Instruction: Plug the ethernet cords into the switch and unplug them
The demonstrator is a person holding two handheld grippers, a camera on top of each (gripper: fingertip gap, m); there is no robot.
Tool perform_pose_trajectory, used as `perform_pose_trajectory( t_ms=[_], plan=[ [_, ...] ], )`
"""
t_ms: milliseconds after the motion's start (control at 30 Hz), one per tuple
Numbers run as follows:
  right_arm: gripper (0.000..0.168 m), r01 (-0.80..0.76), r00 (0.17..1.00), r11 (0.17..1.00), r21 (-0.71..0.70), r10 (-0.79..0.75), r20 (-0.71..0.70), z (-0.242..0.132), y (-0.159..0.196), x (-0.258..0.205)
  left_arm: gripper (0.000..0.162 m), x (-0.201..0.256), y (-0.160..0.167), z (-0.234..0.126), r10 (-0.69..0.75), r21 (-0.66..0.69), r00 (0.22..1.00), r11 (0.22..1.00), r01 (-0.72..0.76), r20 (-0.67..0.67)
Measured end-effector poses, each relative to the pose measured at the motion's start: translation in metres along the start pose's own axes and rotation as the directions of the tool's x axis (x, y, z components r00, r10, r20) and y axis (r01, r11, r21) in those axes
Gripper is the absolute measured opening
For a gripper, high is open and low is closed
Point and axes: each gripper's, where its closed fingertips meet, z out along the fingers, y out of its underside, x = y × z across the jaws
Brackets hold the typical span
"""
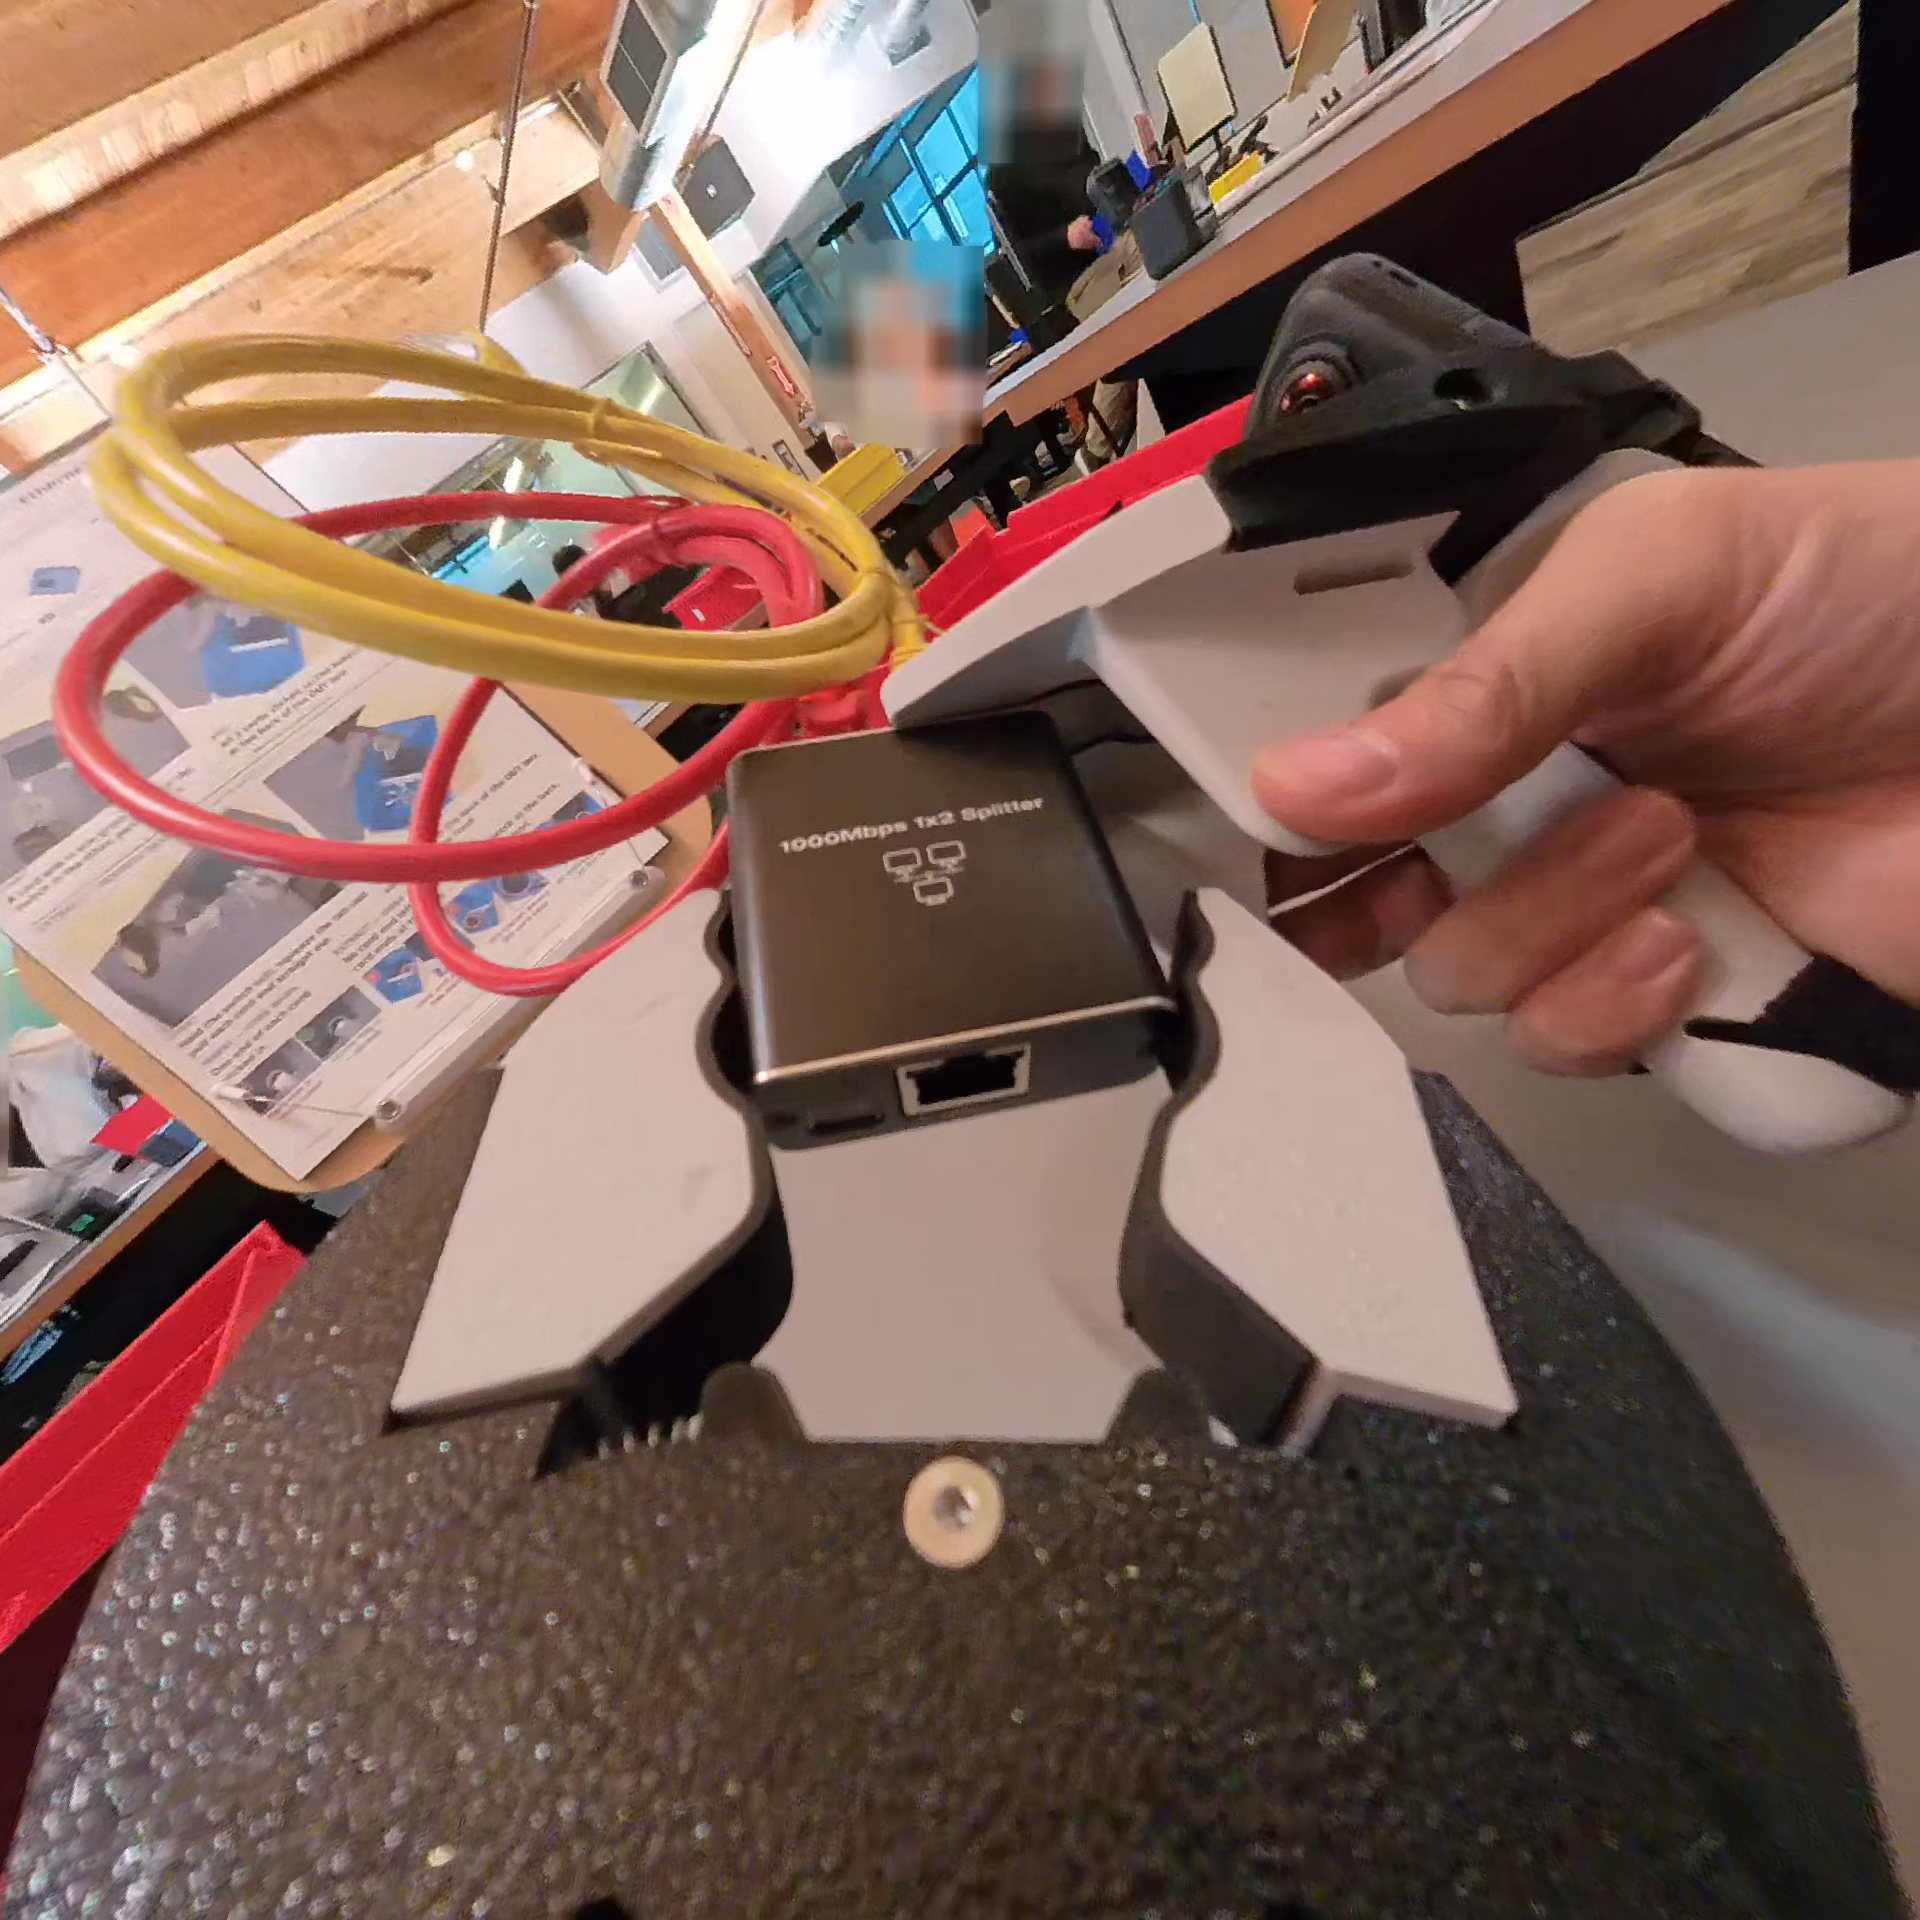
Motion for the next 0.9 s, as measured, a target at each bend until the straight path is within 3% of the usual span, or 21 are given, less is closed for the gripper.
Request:
perform_pose_trajectory(
  t_ms=[333,733,900],
  plan=[
    [0.015,0.086,0.996,0.994,-0.060,-0.085,0.016,0.016,0.001,0.002,0.077,-0.011,0.008,-0.004,-0.077,-0.049,0.997,0.996,0.078,0.019],
    [0.016,0.042,0.999,0.997,-0.063,-0.040,0.031,0.025,0.004,0.015,0.076,-0.023,0.020,-0.003,-0.081,-0.105,0.991,0.990,0.092,0.106],
    [0.015,0.075,0.997,0.995,-0.070,-0.075,-0.001,0.024,0.003,0.020,0.076,-0.020,0.027,0.000,-0.136,-0.143,0.988,0.979,0.146,0.076]
  ],
)
